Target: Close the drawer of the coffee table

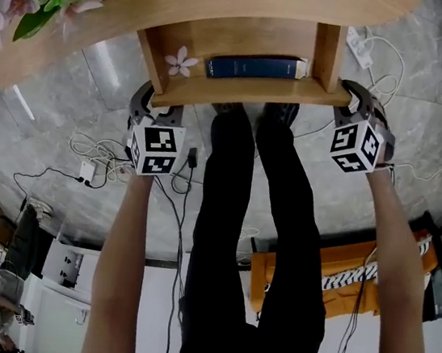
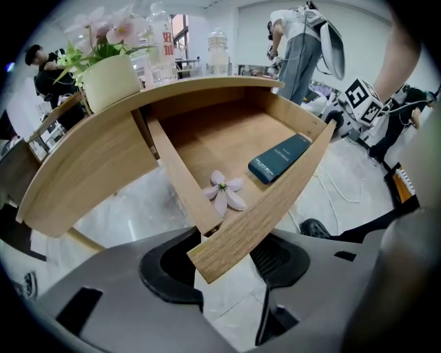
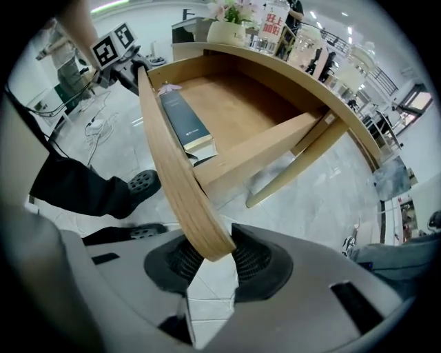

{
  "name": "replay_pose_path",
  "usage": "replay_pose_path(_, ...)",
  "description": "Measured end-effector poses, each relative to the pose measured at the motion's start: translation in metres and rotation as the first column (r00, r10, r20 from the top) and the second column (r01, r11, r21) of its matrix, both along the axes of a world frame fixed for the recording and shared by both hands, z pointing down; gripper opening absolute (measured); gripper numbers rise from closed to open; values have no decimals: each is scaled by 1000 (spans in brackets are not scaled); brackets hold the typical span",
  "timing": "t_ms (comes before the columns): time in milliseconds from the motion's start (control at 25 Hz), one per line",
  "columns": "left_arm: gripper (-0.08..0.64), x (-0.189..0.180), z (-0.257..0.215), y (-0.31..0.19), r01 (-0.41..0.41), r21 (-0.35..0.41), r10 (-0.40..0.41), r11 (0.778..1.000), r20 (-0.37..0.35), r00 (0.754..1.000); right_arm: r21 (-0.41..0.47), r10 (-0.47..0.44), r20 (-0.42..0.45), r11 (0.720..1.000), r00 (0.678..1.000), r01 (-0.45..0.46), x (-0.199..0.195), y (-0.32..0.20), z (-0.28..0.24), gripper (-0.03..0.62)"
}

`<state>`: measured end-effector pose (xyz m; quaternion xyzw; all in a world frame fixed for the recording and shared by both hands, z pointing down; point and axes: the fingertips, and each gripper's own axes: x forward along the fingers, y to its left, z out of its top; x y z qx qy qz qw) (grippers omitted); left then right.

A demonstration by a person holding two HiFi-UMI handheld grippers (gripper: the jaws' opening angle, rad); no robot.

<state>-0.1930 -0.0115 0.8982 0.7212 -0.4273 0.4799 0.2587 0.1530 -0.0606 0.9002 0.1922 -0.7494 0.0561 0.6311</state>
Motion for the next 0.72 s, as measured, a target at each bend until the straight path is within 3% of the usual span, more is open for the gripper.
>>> replay_pose_path(160,218,0,-8,-1,8,16,-8,1000,-17,1000,7,57,31,998,998,-58,0,-3,-9,101)
replay_pose_path(360,215,1,-21,-3,17,40,-15,999,-43,999,16,57,52,998,997,-58,2,-7,-22,103)
replay_pose_path(720,209,5,-26,-7,32,25,-30,999,-52,998,28,118,56,992,991,-120,6,-18,-26,107)
